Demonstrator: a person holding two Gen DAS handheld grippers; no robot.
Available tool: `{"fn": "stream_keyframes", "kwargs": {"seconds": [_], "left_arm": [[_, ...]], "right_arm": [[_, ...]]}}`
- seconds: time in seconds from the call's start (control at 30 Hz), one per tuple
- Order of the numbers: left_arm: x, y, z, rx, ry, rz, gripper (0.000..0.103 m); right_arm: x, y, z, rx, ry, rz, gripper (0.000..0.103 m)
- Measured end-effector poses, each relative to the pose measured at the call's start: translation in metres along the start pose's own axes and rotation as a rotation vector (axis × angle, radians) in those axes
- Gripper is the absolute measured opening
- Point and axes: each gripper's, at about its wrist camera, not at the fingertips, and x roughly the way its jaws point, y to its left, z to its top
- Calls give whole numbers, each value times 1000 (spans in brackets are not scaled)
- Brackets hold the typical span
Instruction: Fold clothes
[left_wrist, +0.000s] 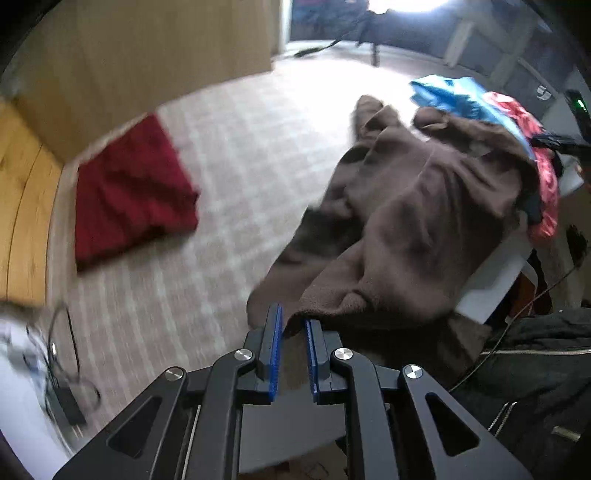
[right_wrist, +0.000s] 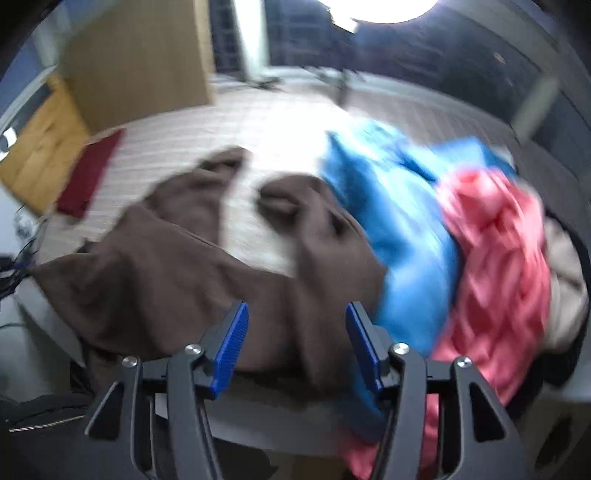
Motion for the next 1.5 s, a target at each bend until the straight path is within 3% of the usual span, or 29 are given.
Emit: {"fn": "stream_keyframes", "kwargs": {"seconds": [0.1,0.27,0.4,0.53,0.63,0.67,0.7,0.73,0.77,0.93,1.07,1.1,1.17,1.2,1.23,1.33,1.4,1.47,1.5], "left_arm": [[5,0,-14,25,15,-33,13],[22,7,-50,-14,119,-55,12],[4,14,-54,-49,76,-65,14],[-2,-7,-39,41,27,-60,24],[18,-16,-26,104,28,-65,32],[26,-17,-23,116,38,-69,31],[35,-17,-21,116,55,-71,19],[45,-15,-19,114,71,-70,8],[52,-14,-16,111,77,-69,8],[32,-16,-5,115,4,-79,8],[14,-28,-5,138,-18,-83,8],[16,-32,-8,136,-6,-112,8],[27,-48,-19,157,49,-173,10],[35,-56,-25,178,83,-182,11],[45,-64,-32,208,121,-167,14],[52,-71,-40,225,156,-146,17],[44,-69,-39,218,144,-138,18],[37,-68,-39,215,135,-129,18],[34,-68,-40,220,134,-123,18]], "right_arm": [[-6,16,0,-91,2,-121,54],[23,27,21,-82,-15,130,55],[90,69,48,-243,16,187,61],[149,100,63,-385,141,246,61],[175,108,66,-411,212,293,61],[174,107,65,-407,217,310,56],[170,106,65,-402,218,327,37],[167,104,64,-396,219,344,26],[163,103,64,-391,221,361,8],[94,83,57,-357,91,380,6],[37,51,31,-282,14,303,6],[36,38,21,-259,43,261,6],[58,26,-6,-223,197,210,7],[69,20,-20,-204,277,186,8],[74,18,-23,-198,293,158,10],[84,14,-27,-187,301,71,15],[73,24,-21,-196,234,143,45],[62,40,-19,-255,177,181,55],[57,49,-19,-293,151,192,55]]}}
